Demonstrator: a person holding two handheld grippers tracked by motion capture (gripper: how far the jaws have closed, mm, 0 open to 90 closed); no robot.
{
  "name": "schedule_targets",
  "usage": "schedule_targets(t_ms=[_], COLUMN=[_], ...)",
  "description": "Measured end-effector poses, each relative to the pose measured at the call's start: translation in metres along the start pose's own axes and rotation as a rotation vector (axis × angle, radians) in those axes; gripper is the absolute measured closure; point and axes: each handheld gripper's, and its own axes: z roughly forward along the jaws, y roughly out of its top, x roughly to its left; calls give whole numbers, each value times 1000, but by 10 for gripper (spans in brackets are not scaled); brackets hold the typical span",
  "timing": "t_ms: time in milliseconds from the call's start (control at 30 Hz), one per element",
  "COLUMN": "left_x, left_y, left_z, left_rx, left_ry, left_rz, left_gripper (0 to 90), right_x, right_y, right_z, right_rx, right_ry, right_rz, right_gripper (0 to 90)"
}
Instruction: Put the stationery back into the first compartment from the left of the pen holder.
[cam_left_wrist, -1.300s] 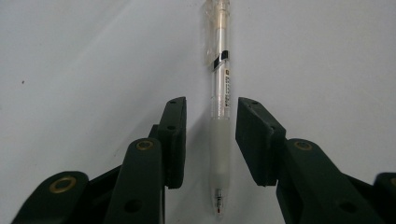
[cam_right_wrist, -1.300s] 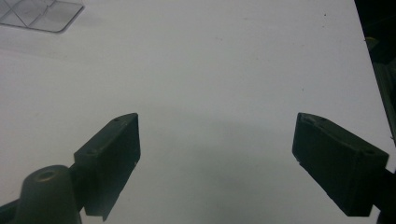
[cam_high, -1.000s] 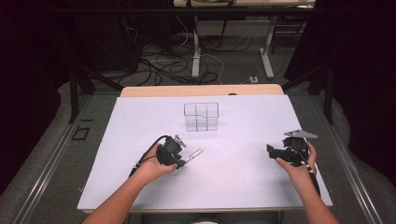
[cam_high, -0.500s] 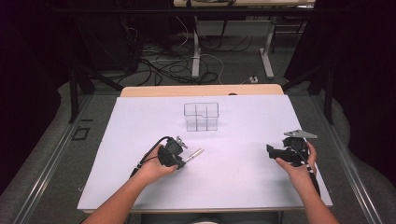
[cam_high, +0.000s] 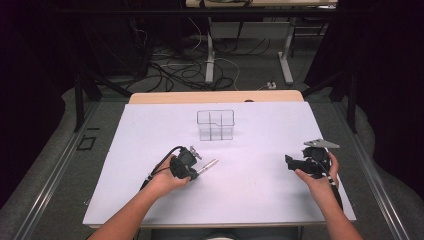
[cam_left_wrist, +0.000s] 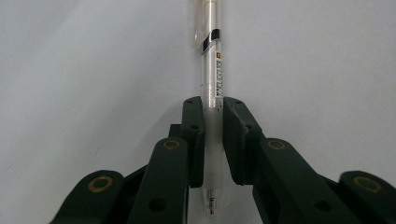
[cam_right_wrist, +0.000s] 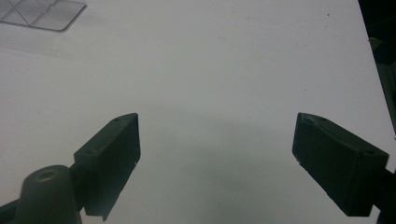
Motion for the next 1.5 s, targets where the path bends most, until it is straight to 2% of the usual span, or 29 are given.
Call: schedule_targets(t_ms=[300, 467, 767, 800, 933, 1033, 1133, 1200, 1267, 1367, 1400, 1467, 1500], left_x=[0, 1, 0, 1, 1, 2, 3, 3, 4, 4, 5, 5, 5], left_y=[1, 2, 3, 3, 4, 4, 4, 4, 4, 4, 5, 5, 5], left_z=[-1, -2, -11, -13, -18, -22, -24, -26, -28, -30, -31, -32, -33], left_rx=[13, 16, 4, 2, -13, -22, -28, -33, -36, -43, -41, -47, -47], left_ry=[-8, -23, -37, -35, -39, -44, -42, -48, -51, -60, -58, -59, -69], left_rz=[-1, -1, 2, 12, 7, 2, 6, -8, -5, -16, -4, -6, -17], left_gripper=[794, 794, 795, 795, 795, 795, 795, 795, 795, 795, 796, 796, 796], right_x=[1, 3, 10, 11, 16, 21, 29, 33, 40, 49, 52, 59, 62], right_y=[0, 1, 2, 2, 2, 3, 5, 6, 8, 11, 12, 14, 15], right_z=[0, -1, -2, -2, -3, -3, -3, -3, -3, -2, -1, -1, -1], right_rx=[-1, -7, -25, -28, -55, -53, -46, -38, -30, -14, -9, -3, 0], right_ry=[4, 10, -3, -3, 10, 29, 48, 69, 90, 107, 108, 107, 113], right_rz=[-3, -24, -93, -98, -109, -129, -171, -213, -228, -300, -327, -379, -407], right_gripper=[149, 149, 148, 148, 148, 144, 126, 98, 95, 89, 90, 91, 101])
